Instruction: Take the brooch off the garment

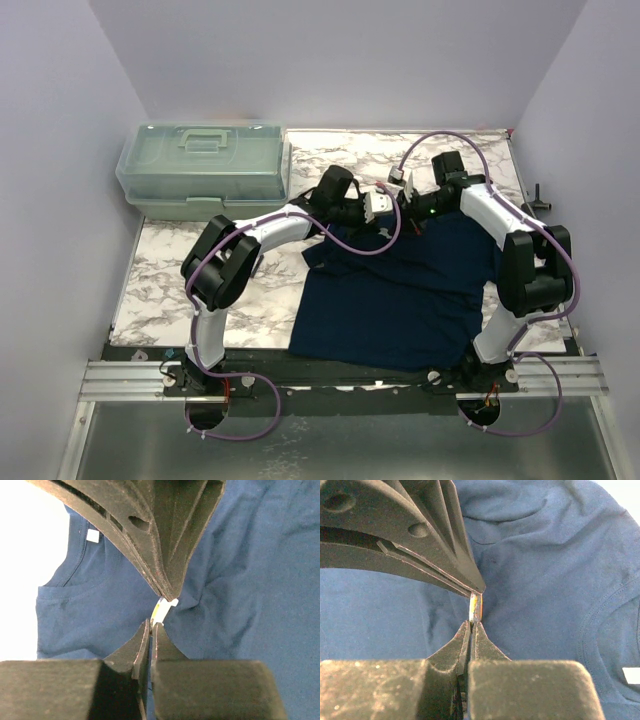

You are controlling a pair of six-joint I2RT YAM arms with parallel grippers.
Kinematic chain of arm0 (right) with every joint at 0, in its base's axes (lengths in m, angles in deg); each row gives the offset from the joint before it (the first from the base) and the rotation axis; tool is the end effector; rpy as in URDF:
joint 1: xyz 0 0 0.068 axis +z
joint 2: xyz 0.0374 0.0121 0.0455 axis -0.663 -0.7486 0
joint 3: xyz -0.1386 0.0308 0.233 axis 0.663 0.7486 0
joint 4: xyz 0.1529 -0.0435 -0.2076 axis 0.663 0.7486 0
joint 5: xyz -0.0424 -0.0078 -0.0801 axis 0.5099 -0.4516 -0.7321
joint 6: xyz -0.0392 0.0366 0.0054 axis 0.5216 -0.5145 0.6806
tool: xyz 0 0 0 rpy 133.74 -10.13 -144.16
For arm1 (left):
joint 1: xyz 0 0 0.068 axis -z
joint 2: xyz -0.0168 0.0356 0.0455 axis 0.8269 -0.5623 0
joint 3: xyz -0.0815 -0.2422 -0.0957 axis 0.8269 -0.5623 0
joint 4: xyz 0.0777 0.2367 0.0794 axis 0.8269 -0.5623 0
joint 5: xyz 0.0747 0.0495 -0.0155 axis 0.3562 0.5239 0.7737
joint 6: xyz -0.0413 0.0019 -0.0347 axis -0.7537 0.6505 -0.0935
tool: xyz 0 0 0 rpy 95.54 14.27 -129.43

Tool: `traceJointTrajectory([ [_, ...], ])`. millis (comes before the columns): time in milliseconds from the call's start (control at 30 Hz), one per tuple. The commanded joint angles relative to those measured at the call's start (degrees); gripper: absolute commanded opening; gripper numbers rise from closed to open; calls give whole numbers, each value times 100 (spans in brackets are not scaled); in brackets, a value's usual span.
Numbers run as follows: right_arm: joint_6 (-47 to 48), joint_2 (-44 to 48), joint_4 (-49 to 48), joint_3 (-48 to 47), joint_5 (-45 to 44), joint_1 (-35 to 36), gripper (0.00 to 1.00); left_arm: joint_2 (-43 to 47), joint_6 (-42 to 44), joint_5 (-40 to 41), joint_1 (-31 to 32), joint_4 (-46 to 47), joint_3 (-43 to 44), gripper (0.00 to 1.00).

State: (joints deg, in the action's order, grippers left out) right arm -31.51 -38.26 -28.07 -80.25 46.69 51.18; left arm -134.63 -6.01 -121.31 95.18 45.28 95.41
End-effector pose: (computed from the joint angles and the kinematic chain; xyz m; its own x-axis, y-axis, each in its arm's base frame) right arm 0.3408 0.0851 0.2253 -0.3984 -0.5179 -0.7570 -0.9084 0.3367 0.2478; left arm 0.3296 -0.3002 0.2104 0.0950 0.4289 -0.8984 0.9914 0.0411 0.1244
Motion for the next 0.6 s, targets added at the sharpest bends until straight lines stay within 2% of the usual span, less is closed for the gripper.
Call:
traceJointTrajectory([
  [0,123,-41,123,-143,344,-16,1,85,-103,-180,55,-16,236,0],
  [67,111,-58,95,-139,356,-16,1,97,-112,-161,64,-16,225,2],
  [100,131,-80,120,-156,352,-20,1,105,-104,-163,68,-16,221,11],
  [167,206,-125,190,-195,328,-16,1,106,-104,-169,68,-24,220,21],
  [267,249,-117,189,-207,317,-16,0,84,-90,-188,79,-25,238,22],
  [333,251,-122,185,-216,315,-16,1,63,-62,-210,81,-25,256,19],
  [467,252,-95,182,-206,325,-18,1,53,-51,-271,94,-49,290,0],
  [500,198,-75,153,-193,351,-20,1,53,-63,-279,90,-51,291,0],
  [533,109,-68,114,-177,368,-17,5,66,-76,-291,94,-56,287,0],
  [567,33,-78,89,-162,388,-26,13,75,-106,-301,94,-51,274,0],
])
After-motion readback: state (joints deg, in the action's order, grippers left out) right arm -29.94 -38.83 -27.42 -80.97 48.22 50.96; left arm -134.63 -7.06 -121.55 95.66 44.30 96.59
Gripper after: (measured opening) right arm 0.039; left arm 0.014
